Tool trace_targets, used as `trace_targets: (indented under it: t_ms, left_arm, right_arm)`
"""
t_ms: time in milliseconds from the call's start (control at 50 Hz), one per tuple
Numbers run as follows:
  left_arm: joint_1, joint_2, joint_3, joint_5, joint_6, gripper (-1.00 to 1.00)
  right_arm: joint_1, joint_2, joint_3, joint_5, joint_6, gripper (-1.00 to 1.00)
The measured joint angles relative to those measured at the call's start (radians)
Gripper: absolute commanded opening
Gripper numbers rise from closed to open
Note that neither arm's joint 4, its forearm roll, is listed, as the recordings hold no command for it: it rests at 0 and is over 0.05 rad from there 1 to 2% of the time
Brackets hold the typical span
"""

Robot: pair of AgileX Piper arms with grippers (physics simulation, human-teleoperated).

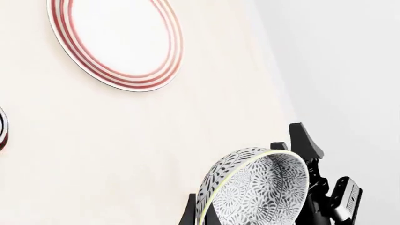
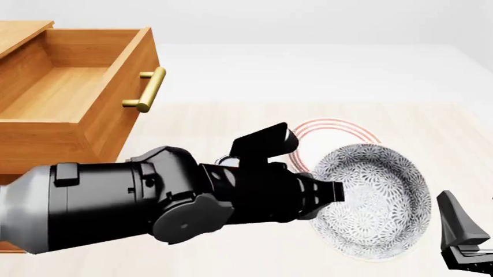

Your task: Put the bowl in the top drawer of the cabinet.

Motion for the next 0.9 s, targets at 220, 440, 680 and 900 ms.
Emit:
trace_targets:
  t_ms: [220,440,680,900]
  left_arm:
    - [0.028,-0.041,-0.065,0.088,0.020,-1.00]
    - [0.057,-0.074,-0.137,0.172,0.046,-1.00]
    - [0.093,-0.101,-0.230,0.260,0.080,-1.00]
    - [0.131,-0.110,-0.328,0.337,0.111,-1.00]
  right_arm:
    - [0.000,0.000,0.000,0.000,0.000,1.00]
    - [0.000,0.000,0.000,0.000,0.000,1.00]
    - [0.000,0.000,0.000,0.000,0.000,1.00]
    - [0.000,0.000,0.000,0.000,0.000,1.00]
